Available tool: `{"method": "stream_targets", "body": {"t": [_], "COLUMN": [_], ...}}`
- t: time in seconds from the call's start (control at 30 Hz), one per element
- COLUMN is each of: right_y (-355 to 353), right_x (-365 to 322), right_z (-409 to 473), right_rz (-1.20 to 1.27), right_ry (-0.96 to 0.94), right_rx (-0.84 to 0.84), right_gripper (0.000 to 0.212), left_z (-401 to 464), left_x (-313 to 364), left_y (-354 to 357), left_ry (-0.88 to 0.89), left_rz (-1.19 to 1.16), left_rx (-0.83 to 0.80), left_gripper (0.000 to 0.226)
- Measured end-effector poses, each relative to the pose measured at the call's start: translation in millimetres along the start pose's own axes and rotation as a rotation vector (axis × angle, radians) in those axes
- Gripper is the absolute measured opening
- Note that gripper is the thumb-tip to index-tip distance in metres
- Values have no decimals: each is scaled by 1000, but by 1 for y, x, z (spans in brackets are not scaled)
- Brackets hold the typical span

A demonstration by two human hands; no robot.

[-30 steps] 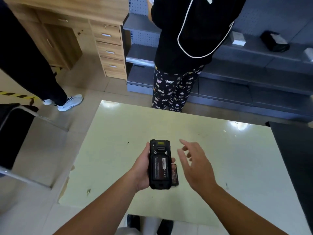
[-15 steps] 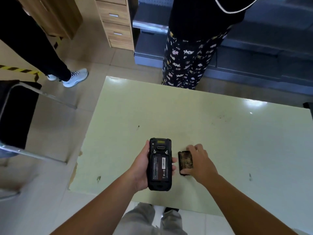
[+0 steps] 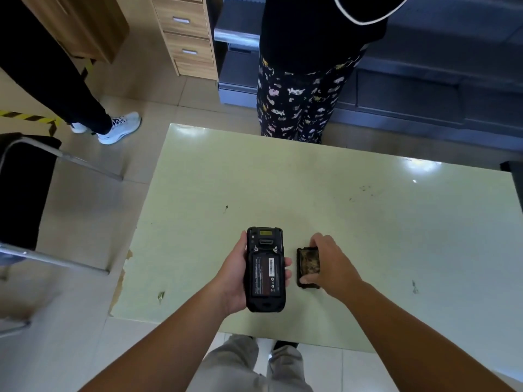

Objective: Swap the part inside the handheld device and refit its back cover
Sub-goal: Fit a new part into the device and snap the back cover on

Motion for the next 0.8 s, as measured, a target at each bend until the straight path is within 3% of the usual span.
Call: {"method": "stream_targets", "body": {"t": [0.1,0.17,0.27,0.37,0.5,0.8], "right_y": [-26,-63,-127,-154,-139,-127], "right_x": [-6,-16,-39,-60,-67,-55], "right_z": [-5,-13,-40,-81,-116,-125], "right_rz": [173,301,504,652,606,699], "right_ry": [5,-12,-143,-326,-433,-483], "right_rx": [37,136,237,125,55,89], "right_gripper": [26,16,16,18,21,20], "left_z": [-4,-11,-25,-37,-47,-54], "left_x": [0,1,2,1,-2,-13], "left_y": [5,12,30,56,84,106], "left_ry": [4,10,30,63,117,168], "left_rz": [12,29,62,105,153,100], "left_rx": [16,23,15,-25,-79,-144], "left_gripper": [88,87,88,88,80,81]}}
Point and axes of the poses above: each hand's wrist, its own z-axis towards the middle knuckle, its own y-axis out of the palm, x = y × z, the point moved 1 cm from there along z, towards the middle knuckle, and after that the axes turned 5 degrees about y, right-handed, at the moved point
